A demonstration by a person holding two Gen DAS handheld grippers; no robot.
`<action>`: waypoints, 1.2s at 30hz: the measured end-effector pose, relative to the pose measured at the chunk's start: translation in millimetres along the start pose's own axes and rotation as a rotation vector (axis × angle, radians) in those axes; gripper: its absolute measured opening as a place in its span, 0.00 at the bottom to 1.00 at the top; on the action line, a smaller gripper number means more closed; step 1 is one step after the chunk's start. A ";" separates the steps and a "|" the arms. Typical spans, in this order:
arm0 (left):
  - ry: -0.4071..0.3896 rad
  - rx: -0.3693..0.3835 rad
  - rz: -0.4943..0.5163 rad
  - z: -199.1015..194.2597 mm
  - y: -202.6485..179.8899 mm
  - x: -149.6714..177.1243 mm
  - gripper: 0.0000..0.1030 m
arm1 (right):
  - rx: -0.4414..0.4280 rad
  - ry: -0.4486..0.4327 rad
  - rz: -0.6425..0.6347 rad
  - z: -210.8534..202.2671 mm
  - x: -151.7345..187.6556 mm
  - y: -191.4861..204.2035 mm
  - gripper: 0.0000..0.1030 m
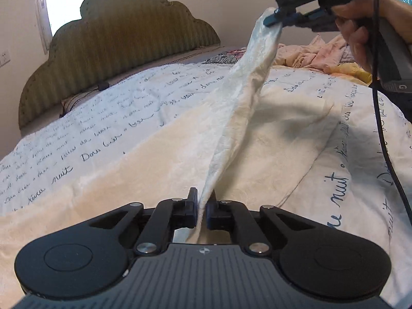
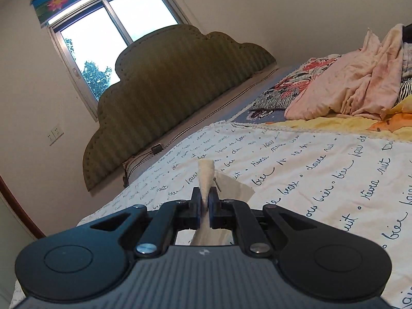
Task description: Fold towel
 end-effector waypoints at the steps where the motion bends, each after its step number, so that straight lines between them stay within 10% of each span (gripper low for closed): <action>1: 0.002 -0.001 -0.017 1.4 3.1 -3.4 0.05 | 0.003 0.018 0.020 5.9 -0.1 -4.4 0.05; 4: -0.036 -0.042 -0.092 -3.6 20.7 -17.6 0.05 | -0.014 0.082 0.121 26.2 -5.6 -15.2 0.05; 9: -0.143 -0.063 -0.104 -37.3 28.1 -44.5 0.05 | -0.153 -0.071 0.075 -15.8 -25.7 -1.2 0.05; 16: 0.003 0.049 0.022 -17.9 -18.1 -7.9 0.07 | 0.085 0.113 0.197 -19.5 38.4 -96.9 0.06; 30: -0.004 0.058 0.107 -22.9 -25.4 8.2 0.08 | 0.145 0.150 0.189 -25.7 65.8 -120.2 0.06; 36: 0.020 0.089 0.044 -37.9 -15.2 4.6 0.47 | 0.223 0.073 0.226 -47.2 62.0 -132.0 0.14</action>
Point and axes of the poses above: each gripper's, at about its wrist camera, not at the fingertips, and z roughly the way its jaws point, y to its left, x to its underside, the point moved 4 cm from there along z, roughly the way its jaws point, and after that the axes turned 2 degrees about x, right-handed, at the moved point
